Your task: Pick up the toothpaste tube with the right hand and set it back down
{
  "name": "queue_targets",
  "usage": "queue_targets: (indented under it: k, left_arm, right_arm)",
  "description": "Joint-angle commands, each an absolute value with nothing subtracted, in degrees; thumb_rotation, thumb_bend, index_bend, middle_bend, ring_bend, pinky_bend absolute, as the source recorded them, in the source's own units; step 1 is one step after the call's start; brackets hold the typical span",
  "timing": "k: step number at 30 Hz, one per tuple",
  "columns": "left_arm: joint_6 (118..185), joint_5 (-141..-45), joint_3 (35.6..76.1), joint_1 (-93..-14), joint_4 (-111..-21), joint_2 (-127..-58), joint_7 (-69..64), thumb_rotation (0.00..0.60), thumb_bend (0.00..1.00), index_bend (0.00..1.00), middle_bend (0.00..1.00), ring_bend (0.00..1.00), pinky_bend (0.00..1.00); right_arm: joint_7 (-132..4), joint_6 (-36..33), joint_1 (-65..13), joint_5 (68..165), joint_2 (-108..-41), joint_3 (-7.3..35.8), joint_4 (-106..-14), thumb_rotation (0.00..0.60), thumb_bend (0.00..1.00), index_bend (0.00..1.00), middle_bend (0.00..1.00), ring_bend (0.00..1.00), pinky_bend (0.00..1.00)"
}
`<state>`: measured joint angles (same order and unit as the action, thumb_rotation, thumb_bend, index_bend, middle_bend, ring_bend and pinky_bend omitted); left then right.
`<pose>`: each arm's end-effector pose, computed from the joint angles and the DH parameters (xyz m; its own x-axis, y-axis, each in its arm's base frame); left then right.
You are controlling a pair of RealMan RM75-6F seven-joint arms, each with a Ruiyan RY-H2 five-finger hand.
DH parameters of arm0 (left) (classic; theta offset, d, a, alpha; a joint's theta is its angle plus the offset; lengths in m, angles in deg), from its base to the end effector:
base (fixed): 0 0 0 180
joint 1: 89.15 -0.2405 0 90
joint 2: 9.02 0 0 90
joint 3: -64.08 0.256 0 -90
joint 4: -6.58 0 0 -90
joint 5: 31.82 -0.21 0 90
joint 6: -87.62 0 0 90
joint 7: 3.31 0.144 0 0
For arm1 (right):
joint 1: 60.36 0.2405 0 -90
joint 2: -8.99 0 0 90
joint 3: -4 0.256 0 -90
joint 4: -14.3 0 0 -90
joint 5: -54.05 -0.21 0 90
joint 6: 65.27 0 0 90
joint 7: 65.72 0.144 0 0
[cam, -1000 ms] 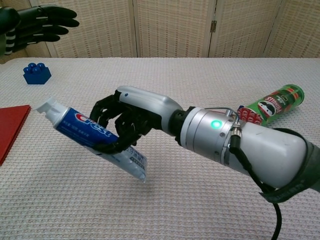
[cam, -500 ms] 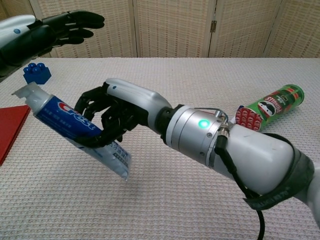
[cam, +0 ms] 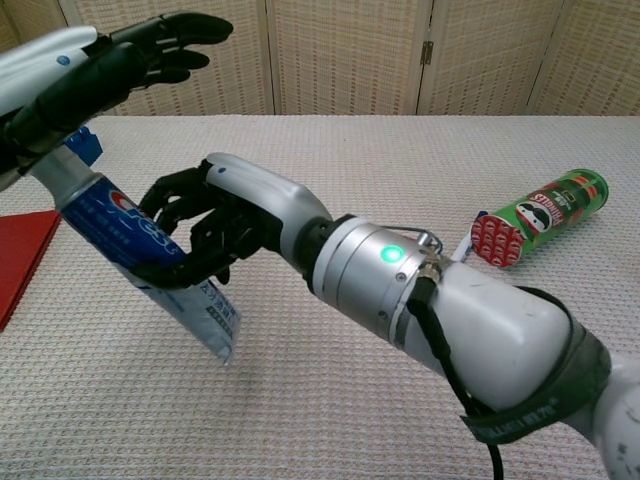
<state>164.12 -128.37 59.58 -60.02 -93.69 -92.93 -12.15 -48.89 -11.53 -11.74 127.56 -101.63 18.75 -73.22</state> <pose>-0.1153 0.2443 0.0374 -0.0853 0.2462 0.9655 0.7989 -0.5622 0.2139 0.0097 -0.2649 -0.1048 -0.2721 -0.6785 0.6824 -0.7526 -0.2919 -0.5903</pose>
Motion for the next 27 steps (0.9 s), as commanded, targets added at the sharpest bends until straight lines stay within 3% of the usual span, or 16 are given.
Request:
queue_targets:
  k: [1, 14, 21, 27]
  left_arm:
    - [164.6, -128.2, 59.3, -60.1, -93.3, -93.6, -12.1, 0.067, 0.06, 0.0, 0.03, 0.0, 0.0]
    - [165.6, -127.3, 59.4, -60.9, -93.0, -92.2, -11.2, 0.066, 0.06, 0.0, 0.03, 0.0, 0.0]
    - [166.9, -126.3, 59.8, -62.5, -92.1, -88.8, -11.4, 0.066, 0.06, 0.0, 0.03, 0.0, 0.0]
    - [166.5, -124.0, 59.8, -63.6, -91.3, -86.3, -10.1, 0.066, 0.06, 0.0, 0.03, 0.0, 0.0]
  right_arm:
    - [-48.5, -11.2, -12.1, 127.5, -102.2, 18.9, -73.1, 0.6, 0.63, 0.75, 0.63, 0.76, 0.69]
    - [-50.7, -12.1, -12.7, 127.9, -100.4, 18.4, -72.9, 0.6, 0.63, 0.75, 0.63, 0.75, 0.69]
    - [-62.5, -15.4, -11.5, 124.3, -95.2, 17.7, -72.3, 0.6, 0.63, 0.75, 0.63, 0.76, 0.68]
    - [-74.7, -17.2, -9.3, 120.3, -93.5, 16.5, -70.5, 0.6, 0.63, 0.72, 0.59, 0.67, 0.6]
